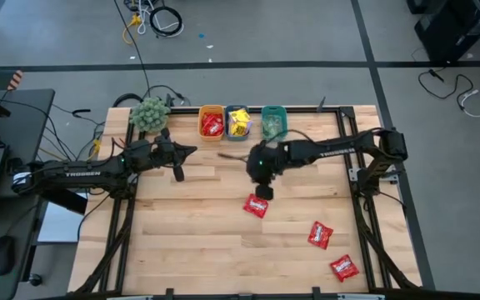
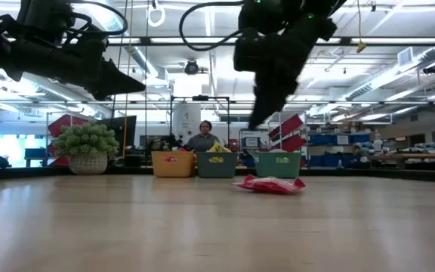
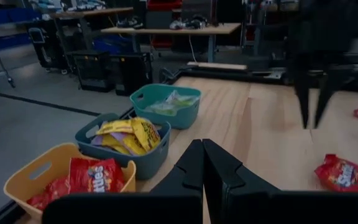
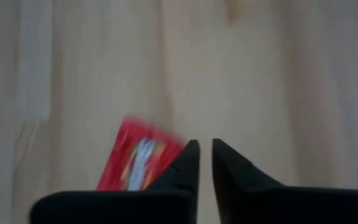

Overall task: Sort candy
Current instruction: Put the red candy pack into the yellow bin

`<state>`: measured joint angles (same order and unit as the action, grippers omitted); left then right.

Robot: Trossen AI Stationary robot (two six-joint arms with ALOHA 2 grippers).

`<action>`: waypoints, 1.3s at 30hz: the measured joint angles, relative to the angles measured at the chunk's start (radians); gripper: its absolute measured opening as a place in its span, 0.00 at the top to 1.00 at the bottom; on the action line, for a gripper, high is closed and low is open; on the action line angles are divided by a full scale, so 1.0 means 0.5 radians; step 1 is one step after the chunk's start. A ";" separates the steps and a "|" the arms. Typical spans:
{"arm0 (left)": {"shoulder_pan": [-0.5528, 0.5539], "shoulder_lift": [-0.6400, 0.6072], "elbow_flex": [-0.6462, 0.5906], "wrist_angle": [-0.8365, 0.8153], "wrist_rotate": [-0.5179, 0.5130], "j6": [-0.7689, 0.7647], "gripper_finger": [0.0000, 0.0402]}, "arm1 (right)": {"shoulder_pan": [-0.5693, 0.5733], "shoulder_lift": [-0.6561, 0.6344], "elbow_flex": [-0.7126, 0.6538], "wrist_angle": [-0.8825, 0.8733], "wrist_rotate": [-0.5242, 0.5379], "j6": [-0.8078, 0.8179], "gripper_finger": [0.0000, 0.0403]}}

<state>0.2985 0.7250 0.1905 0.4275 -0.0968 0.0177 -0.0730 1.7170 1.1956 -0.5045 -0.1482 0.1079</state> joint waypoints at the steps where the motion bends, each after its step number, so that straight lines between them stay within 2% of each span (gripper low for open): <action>1: 0.000 0.000 -0.001 -0.009 0.000 0.000 1.00 | 0.035 0.000 0.000 -0.066 -0.001 0.009 0.90; 8: 0.000 0.000 -0.001 -0.018 0.034 -0.008 1.00 | 0.288 0.000 -0.015 -0.266 0.059 0.381 0.65; 12: 0.000 0.000 -0.001 -0.018 0.041 -0.050 1.00 | 0.365 0.001 -0.134 -0.212 0.124 0.652 0.62; 18: 0.000 0.000 -0.001 -0.018 0.113 -0.080 1.00 | 0.386 0.001 -0.440 0.183 0.208 0.897 0.68; 24: 0.000 0.000 -0.001 -0.018 0.139 -0.108 1.00 | 0.362 0.001 -0.670 0.622 0.215 0.929 0.70; 27: 0.000 0.001 -0.001 -0.018 0.140 -0.137 1.00 | 0.360 0.001 -0.757 0.760 0.294 0.914 0.76; 31: 0.000 0.001 -0.001 -0.018 0.144 -0.189 1.00 | 0.360 -0.001 -0.818 0.856 0.374 0.820 0.96; 35: 0.000 0.001 -0.001 -0.017 0.144 -0.217 0.99 | 0.341 0.000 -0.811 0.946 0.421 0.709 0.99; 39: 0.000 0.001 0.000 -0.017 0.146 -0.223 0.96 | 0.320 -0.005 -0.702 0.951 0.578 0.507 1.00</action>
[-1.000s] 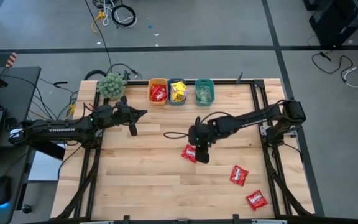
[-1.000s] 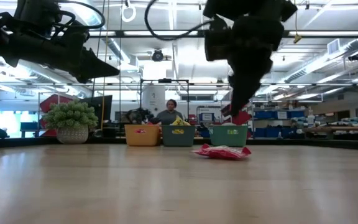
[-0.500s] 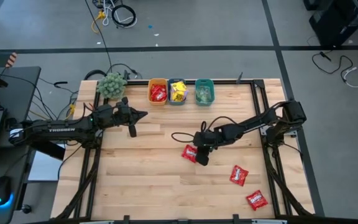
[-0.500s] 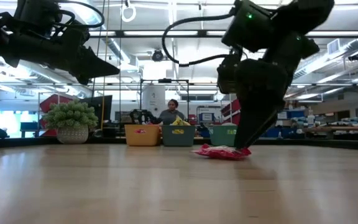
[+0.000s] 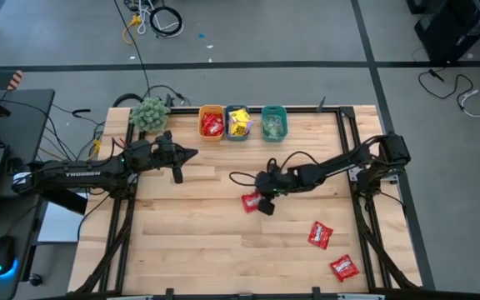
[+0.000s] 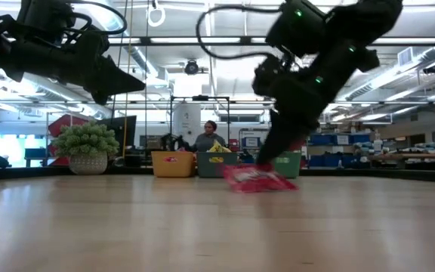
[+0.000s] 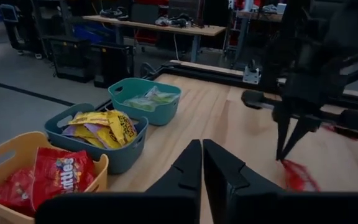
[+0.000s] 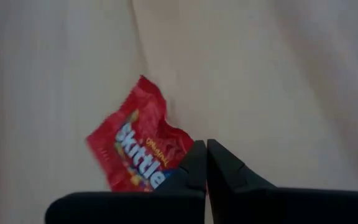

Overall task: Sort candy
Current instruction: Put the red candy pack into the yellow bin

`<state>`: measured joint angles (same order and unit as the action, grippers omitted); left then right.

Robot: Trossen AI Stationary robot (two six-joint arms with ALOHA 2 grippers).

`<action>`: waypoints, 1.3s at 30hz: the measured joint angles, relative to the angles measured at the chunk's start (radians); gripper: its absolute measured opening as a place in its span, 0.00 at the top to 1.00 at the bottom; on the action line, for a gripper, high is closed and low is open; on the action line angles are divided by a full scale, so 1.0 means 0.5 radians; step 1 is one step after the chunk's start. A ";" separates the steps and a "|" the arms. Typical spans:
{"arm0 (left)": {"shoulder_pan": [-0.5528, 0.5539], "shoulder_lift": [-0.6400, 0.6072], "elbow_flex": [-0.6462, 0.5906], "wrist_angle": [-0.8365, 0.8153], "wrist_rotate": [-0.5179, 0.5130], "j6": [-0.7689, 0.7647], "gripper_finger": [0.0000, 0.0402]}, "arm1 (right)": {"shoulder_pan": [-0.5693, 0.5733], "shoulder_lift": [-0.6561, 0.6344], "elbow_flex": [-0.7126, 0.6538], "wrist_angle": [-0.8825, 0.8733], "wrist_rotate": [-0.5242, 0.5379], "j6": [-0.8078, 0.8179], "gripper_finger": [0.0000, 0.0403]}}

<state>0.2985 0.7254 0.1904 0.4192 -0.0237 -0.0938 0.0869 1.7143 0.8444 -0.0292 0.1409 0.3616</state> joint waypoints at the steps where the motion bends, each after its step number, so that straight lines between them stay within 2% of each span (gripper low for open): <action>1: 0.000 0.000 0.000 0.000 0.012 -0.024 0.94 | -0.006 -0.002 0.028 -0.003 0.030 -0.060 1.00; 8: -0.004 0.043 0.000 0.059 0.198 -0.225 0.79 | -0.040 -0.003 0.285 -0.003 0.287 -0.476 1.00; 11: -0.043 0.123 0.000 0.154 0.215 -0.263 0.71 | -0.041 -0.003 0.392 -0.002 0.387 -0.632 1.00; 19: -0.219 0.506 0.007 0.525 0.218 -0.267 0.58 | -0.051 -0.003 0.559 0.014 0.421 -0.861 1.00; 23: -0.307 0.717 0.094 0.577 0.217 -0.256 0.55 | -0.052 -0.006 0.568 -0.012 0.414 -0.869 1.00; 28: -0.369 1.001 0.221 0.574 0.217 -0.256 0.55 | -0.054 -0.001 0.568 -0.230 0.335 -0.675 0.98; 39: -0.358 1.689 0.467 0.468 0.258 -0.719 0.55 | -0.054 0.002 0.567 -0.304 0.330 -0.628 0.79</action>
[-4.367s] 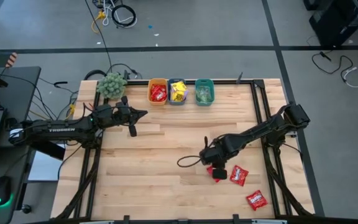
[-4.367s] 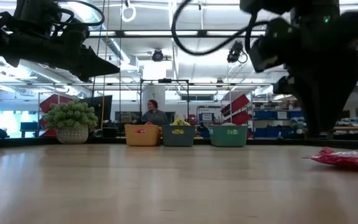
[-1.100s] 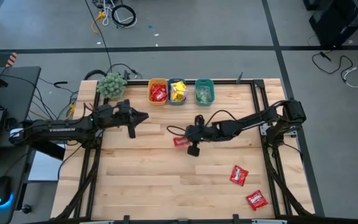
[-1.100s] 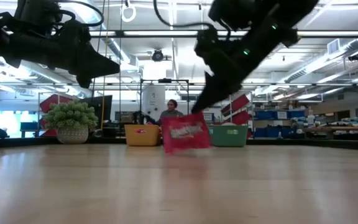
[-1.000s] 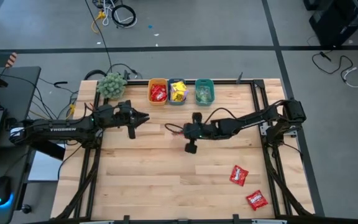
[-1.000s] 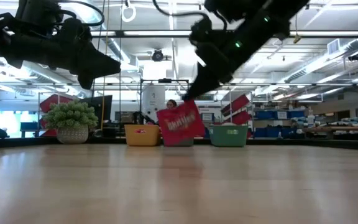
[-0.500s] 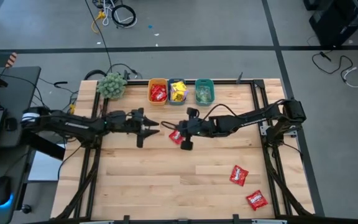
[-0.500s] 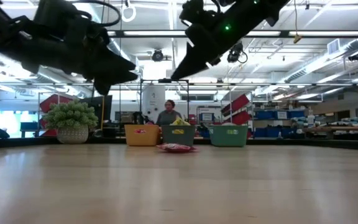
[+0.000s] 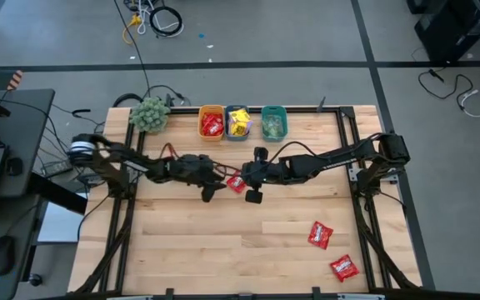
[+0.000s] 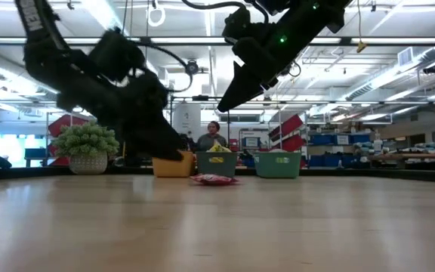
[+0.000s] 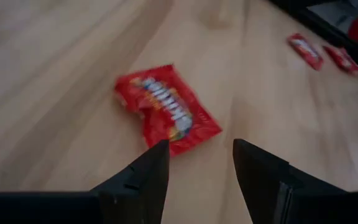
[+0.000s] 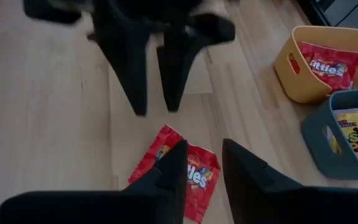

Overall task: Sort candy
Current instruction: Put the red candy pack into the yellow bin

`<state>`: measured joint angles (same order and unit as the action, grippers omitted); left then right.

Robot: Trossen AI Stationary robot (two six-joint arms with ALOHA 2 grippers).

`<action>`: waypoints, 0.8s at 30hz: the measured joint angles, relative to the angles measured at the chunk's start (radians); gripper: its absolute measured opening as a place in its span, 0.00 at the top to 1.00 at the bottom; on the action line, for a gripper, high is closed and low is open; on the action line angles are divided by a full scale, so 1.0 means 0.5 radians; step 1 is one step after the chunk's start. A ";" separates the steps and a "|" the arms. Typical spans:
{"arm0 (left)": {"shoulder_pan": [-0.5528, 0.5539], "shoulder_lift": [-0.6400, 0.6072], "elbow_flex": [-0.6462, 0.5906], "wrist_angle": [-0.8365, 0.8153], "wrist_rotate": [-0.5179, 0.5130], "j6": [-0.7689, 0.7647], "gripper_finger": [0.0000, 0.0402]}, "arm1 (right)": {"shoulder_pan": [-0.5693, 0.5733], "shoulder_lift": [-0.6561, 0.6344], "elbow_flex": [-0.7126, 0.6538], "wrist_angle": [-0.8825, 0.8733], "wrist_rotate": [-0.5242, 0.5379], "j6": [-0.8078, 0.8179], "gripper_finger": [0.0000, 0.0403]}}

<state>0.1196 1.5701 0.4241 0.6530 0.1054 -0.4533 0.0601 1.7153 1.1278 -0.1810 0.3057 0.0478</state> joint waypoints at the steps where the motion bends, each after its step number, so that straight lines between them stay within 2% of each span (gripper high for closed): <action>1: 0.012 0.058 0.023 0.003 0.008 -0.060 0.55 | 0.000 0.000 0.000 0.001 -0.001 -0.001 0.78; 10: 0.169 0.395 0.191 0.017 0.170 -0.409 0.55 | 0.009 0.002 0.000 -0.007 -0.001 -0.041 0.76; 18: 0.170 0.404 0.234 -0.017 0.249 -0.398 0.55 | 0.014 0.002 0.000 -0.015 -0.002 -0.049 0.76; 24: 0.140 0.406 0.349 -0.328 0.262 -0.138 0.55 | 0.048 0.002 0.000 -0.145 -0.001 -0.042 0.76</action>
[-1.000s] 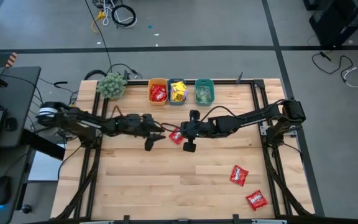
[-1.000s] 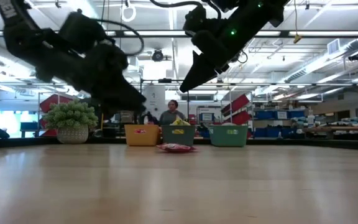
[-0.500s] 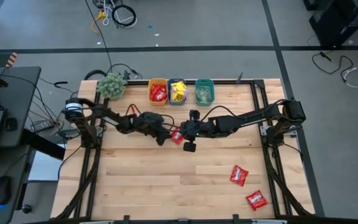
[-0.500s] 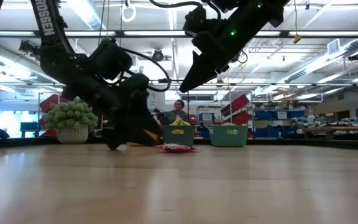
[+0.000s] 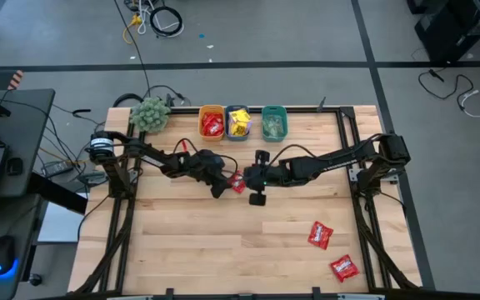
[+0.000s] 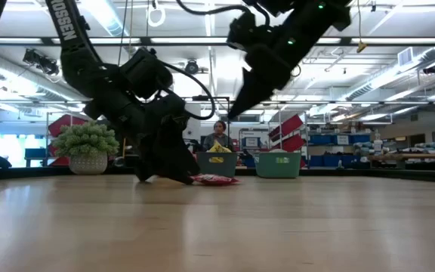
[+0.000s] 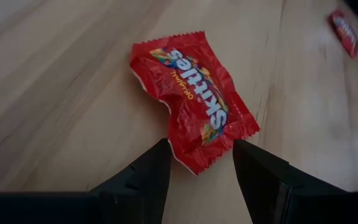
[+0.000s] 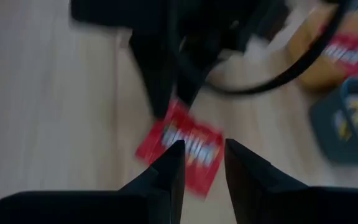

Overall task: Sort candy
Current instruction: Put the red candy pack into the yellow bin

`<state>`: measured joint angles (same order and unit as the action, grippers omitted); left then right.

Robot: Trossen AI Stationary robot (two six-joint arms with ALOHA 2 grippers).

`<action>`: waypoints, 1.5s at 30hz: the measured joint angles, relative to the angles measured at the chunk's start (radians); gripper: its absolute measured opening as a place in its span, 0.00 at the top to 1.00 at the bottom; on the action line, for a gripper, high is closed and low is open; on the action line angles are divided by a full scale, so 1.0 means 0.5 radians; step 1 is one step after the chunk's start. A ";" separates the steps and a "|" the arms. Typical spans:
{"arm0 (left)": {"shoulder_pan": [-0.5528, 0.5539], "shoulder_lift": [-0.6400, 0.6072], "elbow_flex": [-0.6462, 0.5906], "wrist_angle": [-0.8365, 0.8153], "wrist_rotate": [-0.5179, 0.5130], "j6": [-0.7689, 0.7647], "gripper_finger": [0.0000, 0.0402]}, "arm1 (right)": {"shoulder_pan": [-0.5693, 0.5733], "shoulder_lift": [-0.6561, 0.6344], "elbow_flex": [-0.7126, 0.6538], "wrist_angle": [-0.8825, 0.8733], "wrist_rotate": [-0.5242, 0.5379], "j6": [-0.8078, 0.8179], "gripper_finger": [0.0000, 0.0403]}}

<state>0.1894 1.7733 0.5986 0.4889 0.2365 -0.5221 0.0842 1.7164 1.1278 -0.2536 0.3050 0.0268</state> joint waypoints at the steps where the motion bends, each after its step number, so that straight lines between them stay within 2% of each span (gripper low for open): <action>1: 0.000 0.001 0.025 -0.053 0.013 0.056 0.55 | 0.016 0.000 -0.001 -0.062 -0.001 0.014 0.75; 3: 0.002 0.003 0.063 -0.098 0.039 0.109 0.56 | 0.046 0.000 -0.009 -0.157 -0.022 0.053 0.75; 6: -0.003 0.008 0.096 -0.115 0.046 0.190 0.56 | 0.068 0.000 -0.127 -0.078 -0.123 0.122 0.77; 10: -0.026 0.013 0.112 -0.111 0.039 0.267 0.57 | 0.070 0.002 -0.369 0.281 -0.156 0.206 0.82; 17: -0.035 0.132 0.112 0.095 0.055 0.299 0.64 | -0.011 0.002 -0.696 0.818 -0.287 0.250 0.97; 27: -0.039 0.163 0.111 0.252 0.034 0.262 0.77 | -0.175 0.002 -0.896 0.938 -0.340 0.270 1.00; 31: -0.040 0.163 0.112 0.284 0.002 0.244 0.77 | -0.250 0.039 -0.897 1.023 -0.444 0.251 1.00; 35: -0.040 0.165 0.144 0.272 0.030 0.233 0.72 | -0.311 0.193 -0.828 1.102 -0.540 0.206 1.00; 39: -0.040 0.189 0.180 0.242 0.039 0.156 0.67 | -0.329 0.315 -0.748 1.148 -0.555 0.165 1.00; 45: -0.039 0.244 0.195 0.259 0.017 0.163 0.62 | -0.329 0.275 -0.743 1.168 -0.561 0.119 1.00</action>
<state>0.1699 1.8954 0.6960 0.6186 0.2451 -0.4405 -0.0803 1.8538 0.7561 0.3302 0.0247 0.0864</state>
